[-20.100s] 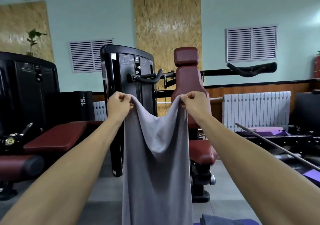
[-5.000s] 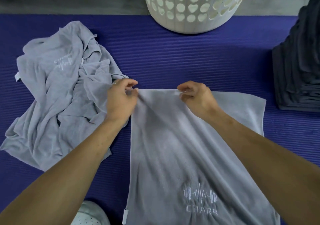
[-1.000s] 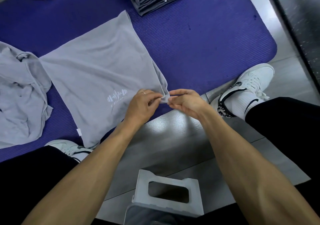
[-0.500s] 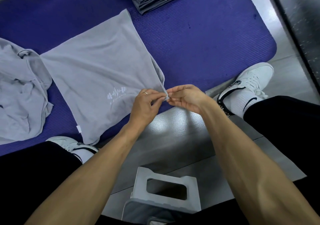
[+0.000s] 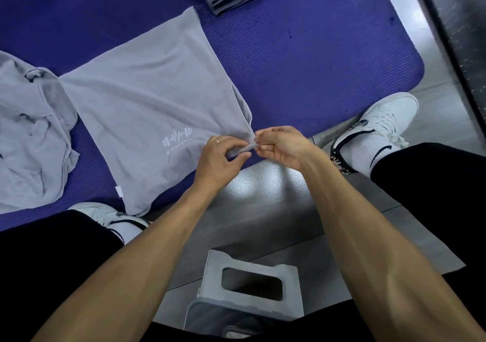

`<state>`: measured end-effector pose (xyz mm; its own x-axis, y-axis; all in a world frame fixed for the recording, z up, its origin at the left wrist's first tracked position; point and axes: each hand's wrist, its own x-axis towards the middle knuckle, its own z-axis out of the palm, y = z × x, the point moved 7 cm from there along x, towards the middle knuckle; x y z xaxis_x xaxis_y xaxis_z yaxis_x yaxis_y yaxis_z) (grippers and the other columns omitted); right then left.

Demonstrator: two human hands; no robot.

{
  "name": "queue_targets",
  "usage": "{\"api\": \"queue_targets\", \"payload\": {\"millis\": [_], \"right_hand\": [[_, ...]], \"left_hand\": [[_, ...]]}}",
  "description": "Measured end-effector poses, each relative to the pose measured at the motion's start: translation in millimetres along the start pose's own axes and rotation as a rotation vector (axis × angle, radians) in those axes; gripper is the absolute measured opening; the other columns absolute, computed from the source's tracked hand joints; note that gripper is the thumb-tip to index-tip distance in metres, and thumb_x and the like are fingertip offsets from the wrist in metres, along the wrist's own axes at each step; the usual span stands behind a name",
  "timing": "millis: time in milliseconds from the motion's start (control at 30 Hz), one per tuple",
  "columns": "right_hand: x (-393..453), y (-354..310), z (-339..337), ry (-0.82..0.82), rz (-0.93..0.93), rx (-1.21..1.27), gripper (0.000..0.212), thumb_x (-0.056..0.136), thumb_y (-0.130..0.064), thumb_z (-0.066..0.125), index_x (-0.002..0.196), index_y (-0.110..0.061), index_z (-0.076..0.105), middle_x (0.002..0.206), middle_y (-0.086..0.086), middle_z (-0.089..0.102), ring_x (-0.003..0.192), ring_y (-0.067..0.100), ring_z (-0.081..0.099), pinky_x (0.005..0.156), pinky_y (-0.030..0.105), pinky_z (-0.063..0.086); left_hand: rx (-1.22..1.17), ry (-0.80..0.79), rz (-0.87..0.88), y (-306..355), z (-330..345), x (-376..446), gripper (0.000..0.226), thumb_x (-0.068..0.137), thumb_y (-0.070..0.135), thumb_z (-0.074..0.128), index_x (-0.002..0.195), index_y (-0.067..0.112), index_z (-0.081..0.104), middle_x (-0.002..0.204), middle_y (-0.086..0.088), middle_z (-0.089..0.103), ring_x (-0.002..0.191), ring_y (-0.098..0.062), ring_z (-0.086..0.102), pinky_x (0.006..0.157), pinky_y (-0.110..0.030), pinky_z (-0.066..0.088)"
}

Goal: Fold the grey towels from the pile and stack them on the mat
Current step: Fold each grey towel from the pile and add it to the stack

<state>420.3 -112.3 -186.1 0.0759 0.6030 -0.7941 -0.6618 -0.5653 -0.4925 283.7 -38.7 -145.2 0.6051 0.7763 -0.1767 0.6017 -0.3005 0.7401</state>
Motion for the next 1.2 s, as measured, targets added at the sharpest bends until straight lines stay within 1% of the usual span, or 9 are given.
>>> {"api": "queue_targets", "payload": {"millis": [133,233,400,633,733,867,967,1067,1200], "right_hand": [[1,-4,4,-0.044,-0.063,-0.084,0.022,0.087,0.007,0.064,0.083,-0.013,0.056,0.063,0.004,0.065,0.060,0.014,0.065,0.064,0.026,0.057],[-2,-15,9,-0.085,-0.192,-0.313,0.017,0.092,0.002,0.060,0.090,-0.013,0.067,0.073,0.004,0.067,0.070,0.013,0.066,0.073,0.027,0.058],[-4,-46,23,-0.118,-0.378,-0.770,0.036,0.090,0.011,0.055,0.105,-0.017,0.073,0.087,-0.003,0.069,0.085,0.008,0.067,0.086,0.022,0.055],[-3,-73,53,-0.174,-0.589,-1.090,0.013,0.083,-0.013,0.077,0.093,-0.022,0.076,0.089,-0.006,0.062,0.087,0.016,0.062,0.084,0.028,0.053],[-2,-78,63,-0.164,-0.600,-1.077,0.005,0.088,-0.018,0.073,0.092,-0.021,0.072,0.094,-0.007,0.066,0.091,0.013,0.063,0.086,0.031,0.053],[2,-70,78,-0.156,-0.508,-1.127,0.010,0.095,-0.022,0.062,0.085,-0.022,0.060,0.060,-0.019,0.059,0.057,-0.003,0.052,0.059,0.016,0.041],[10,-64,93,-0.085,-0.486,-1.176,0.013,0.095,-0.022,0.062,0.083,-0.022,0.056,0.067,-0.013,0.060,0.059,-0.003,0.053,0.053,0.009,0.036],[23,-51,117,-0.031,-0.464,-1.305,0.007,0.093,-0.020,0.062,0.090,-0.013,0.062,0.083,0.000,0.064,0.079,0.016,0.061,0.064,0.023,0.046],[39,-13,166,-0.056,-0.390,-1.598,0.020,0.092,-0.019,0.056,0.102,-0.008,0.069,0.102,0.009,0.068,0.096,0.028,0.064,0.081,0.039,0.055]], "left_hand": [[0.087,0.044,0.074,-4,-7,-1,0.015,0.080,0.017,0.076,0.095,0.018,0.077,0.087,0.011,0.069,0.088,-0.010,0.054,0.081,-0.015,0.040],[0.009,0.005,-0.017,-7,-11,7,0.014,0.085,0.015,0.072,0.097,0.019,0.078,0.082,0.011,0.068,0.086,-0.010,0.055,0.077,-0.009,0.038],[-0.176,-0.178,-0.170,-16,-19,24,0.016,0.091,0.015,0.066,0.101,0.019,0.078,0.085,0.012,0.073,0.079,0.000,0.061,0.076,-0.017,0.044],[-0.345,-0.233,-0.301,-24,-34,33,0.013,0.092,0.012,0.067,0.098,0.009,0.078,0.066,0.020,0.067,0.067,0.006,0.058,0.067,-0.012,0.043],[-0.419,-0.191,-0.349,-31,-40,31,0.014,0.093,0.015,0.067,0.099,0.007,0.076,0.066,0.018,0.066,0.066,0.003,0.058,0.066,-0.014,0.043],[-0.473,-0.060,-0.369,-36,-55,24,0.009,0.090,0.016,0.071,0.096,0.013,0.076,0.079,0.010,0.072,0.075,-0.001,0.065,0.071,-0.017,0.051],[-0.443,0.123,-0.424,-57,-75,6,0.012,0.087,0.013,0.072,0.088,0.025,0.074,0.089,0.010,0.073,0.084,0.000,0.066,0.082,-0.016,0.051],[-0.378,0.205,-0.498,-83,-96,-30,0.014,0.088,0.012,0.070,0.091,0.024,0.074,0.089,0.016,0.071,0.083,0.007,0.065,0.077,-0.007,0.046],[-0.365,0.296,-0.664,-130,-115,-96,0.017,0.091,0.013,0.068,0.087,0.029,0.071,0.092,0.009,0.072,0.093,-0.009,0.067,0.085,-0.016,0.050]]}}
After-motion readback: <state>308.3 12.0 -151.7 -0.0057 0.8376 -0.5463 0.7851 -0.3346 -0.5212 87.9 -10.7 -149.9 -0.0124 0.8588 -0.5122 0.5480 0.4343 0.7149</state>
